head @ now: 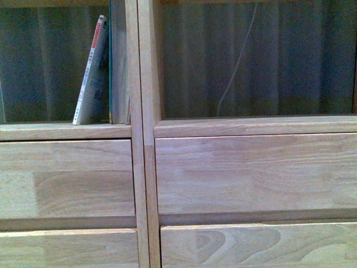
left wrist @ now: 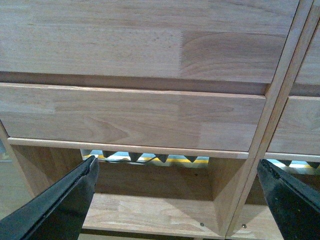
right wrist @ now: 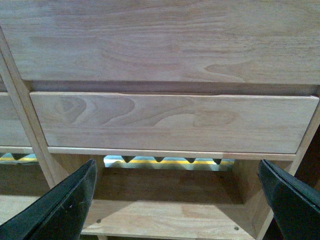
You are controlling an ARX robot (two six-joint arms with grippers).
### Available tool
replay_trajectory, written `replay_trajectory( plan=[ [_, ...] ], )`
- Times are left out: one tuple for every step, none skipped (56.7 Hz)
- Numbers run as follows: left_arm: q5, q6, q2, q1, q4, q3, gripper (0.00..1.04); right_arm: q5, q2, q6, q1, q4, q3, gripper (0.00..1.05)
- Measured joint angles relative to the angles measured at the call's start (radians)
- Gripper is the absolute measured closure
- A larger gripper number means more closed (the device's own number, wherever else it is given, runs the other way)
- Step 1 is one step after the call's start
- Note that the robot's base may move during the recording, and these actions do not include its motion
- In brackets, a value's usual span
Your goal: Organize books on shelf
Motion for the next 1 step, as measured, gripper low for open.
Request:
replay_trajectory(
  plan=[
    [0.000, 0.000, 0.000, 0.000, 0.000, 0.000, 0.07, 0.000, 0.000, 0.000, 0.000, 0.000, 0.000, 0.07]
  ],
)
